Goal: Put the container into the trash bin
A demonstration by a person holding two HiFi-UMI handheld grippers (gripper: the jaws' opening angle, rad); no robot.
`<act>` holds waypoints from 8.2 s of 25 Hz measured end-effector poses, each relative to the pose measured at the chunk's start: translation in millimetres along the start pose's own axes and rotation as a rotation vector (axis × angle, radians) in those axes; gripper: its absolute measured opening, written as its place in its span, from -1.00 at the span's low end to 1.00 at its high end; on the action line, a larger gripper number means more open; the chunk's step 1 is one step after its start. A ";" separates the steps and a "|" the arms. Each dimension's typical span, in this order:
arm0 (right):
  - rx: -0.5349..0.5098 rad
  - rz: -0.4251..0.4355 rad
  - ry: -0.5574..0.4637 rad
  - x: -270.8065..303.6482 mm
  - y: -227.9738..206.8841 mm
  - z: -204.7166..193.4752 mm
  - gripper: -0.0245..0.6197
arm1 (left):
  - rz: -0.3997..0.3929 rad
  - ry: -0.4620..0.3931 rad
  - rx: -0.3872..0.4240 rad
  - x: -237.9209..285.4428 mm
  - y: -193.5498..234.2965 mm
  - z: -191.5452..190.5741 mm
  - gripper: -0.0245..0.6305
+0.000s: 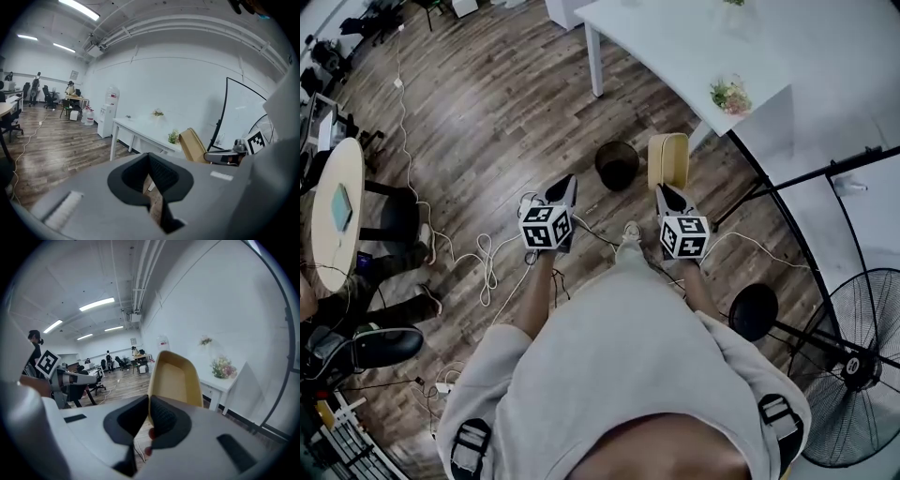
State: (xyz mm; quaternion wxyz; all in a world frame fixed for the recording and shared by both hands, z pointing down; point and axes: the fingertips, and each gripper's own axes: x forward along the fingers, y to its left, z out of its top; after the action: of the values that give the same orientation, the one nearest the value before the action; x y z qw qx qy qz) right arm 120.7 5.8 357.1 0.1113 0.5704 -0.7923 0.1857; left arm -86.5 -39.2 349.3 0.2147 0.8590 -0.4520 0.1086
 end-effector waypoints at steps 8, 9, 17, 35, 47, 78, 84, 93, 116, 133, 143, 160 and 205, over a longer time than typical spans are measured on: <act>-0.015 0.056 0.033 62.8 -43.3 35.9 -0.84 | 0.045 0.020 -0.029 64.7 12.6 29.4 -0.89; -0.018 0.063 0.035 70.2 -48.1 39.9 -0.84 | 0.050 0.022 -0.031 72.0 14.5 32.3 -0.89; -0.031 0.120 0.070 121.8 -75.6 58.2 -0.84 | 0.089 0.041 -0.055 122.3 28.5 47.6 -0.89; -0.040 0.204 0.164 170.5 -93.1 42.4 -0.84 | 0.166 0.106 -0.114 151.8 47.5 27.7 -0.89; -0.037 0.180 0.223 179.2 -72.5 16.1 -0.84 | 0.153 0.155 -0.142 140.0 80.6 0.8 -0.89; 0.027 0.122 0.363 254.1 -52.0 -92.0 -0.84 | 0.067 0.292 -0.177 197.9 158.4 -88.6 -0.89; 0.047 0.119 0.399 253.3 -61.7 -132.5 -0.84 | 0.064 0.309 -0.181 214.1 158.6 -120.3 -0.89; 0.060 0.148 0.457 247.4 -68.0 -196.4 -0.84 | 0.055 0.334 -0.207 227.5 150.6 -170.8 -0.89; 0.048 0.226 0.510 254.8 -63.2 -309.8 -0.84 | 0.026 0.398 -0.170 252.7 150.8 -289.0 -0.89; -0.005 0.267 0.505 298.0 -63.5 -355.3 -0.84 | 0.044 0.396 -0.231 257.3 161.7 -348.7 -0.89; -0.048 0.274 0.487 356.6 -61.8 -357.6 -0.84 | 0.040 0.412 -0.248 249.7 168.7 -355.8 -0.89; -0.163 0.287 0.592 450.2 -79.3 -388.6 -0.84 | 0.047 0.421 -0.270 253.0 190.1 -351.5 -0.89; -0.071 0.299 0.880 490.4 -87.7 -466.7 -0.51 | 0.057 0.419 -0.295 258.0 207.9 -348.0 -0.89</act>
State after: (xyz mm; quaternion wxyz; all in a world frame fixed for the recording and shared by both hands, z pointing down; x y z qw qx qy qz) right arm 27.8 -245.2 985.1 0.4281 0.3126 -0.7493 0.3968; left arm -108.6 -168.8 811.5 0.4236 0.7641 -0.4325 0.2230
